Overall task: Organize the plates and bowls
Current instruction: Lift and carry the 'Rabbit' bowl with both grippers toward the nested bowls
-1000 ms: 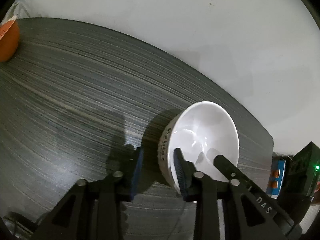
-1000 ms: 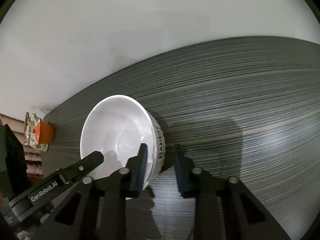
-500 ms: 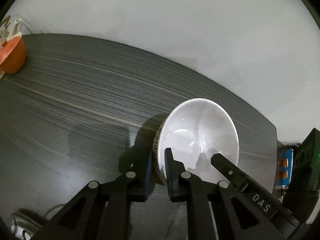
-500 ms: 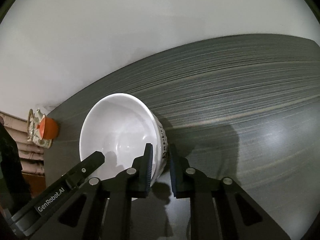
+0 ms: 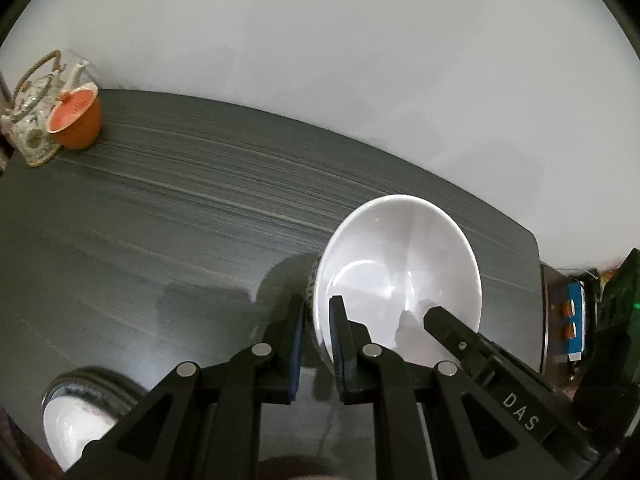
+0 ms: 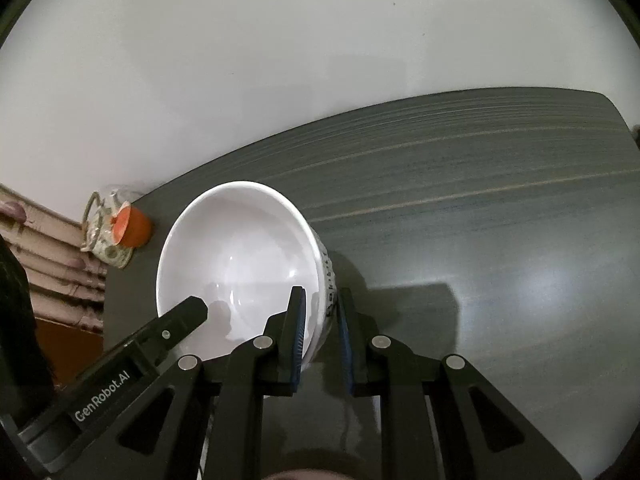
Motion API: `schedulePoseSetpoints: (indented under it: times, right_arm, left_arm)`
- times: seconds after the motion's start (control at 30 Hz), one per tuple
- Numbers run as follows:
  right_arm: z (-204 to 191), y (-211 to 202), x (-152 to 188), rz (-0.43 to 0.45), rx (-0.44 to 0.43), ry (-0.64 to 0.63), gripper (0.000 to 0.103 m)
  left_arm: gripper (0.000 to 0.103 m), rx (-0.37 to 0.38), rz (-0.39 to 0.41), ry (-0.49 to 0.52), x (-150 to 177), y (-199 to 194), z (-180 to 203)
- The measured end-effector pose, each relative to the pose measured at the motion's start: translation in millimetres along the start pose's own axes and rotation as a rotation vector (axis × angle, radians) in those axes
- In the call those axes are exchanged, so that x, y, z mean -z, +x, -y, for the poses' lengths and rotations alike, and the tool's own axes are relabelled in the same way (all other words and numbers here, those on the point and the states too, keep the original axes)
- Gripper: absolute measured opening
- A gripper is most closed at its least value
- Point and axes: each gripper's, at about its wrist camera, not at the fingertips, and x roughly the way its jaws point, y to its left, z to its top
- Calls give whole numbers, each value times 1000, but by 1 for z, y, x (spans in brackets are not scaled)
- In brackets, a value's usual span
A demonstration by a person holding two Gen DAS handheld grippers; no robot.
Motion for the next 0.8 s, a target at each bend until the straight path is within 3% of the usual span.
schedulePoseSetpoints:
  times: [0.37, 0.8]
  right_arm:
    - [-15, -48, 55, 59, -16, -16, 16]
    - [-25, -65, 126, 37, -12, -24, 16]
  left_arm:
    - [13, 12, 15, 17, 60, -50, 3]
    - [13, 12, -21, 24, 133, -92, -17]
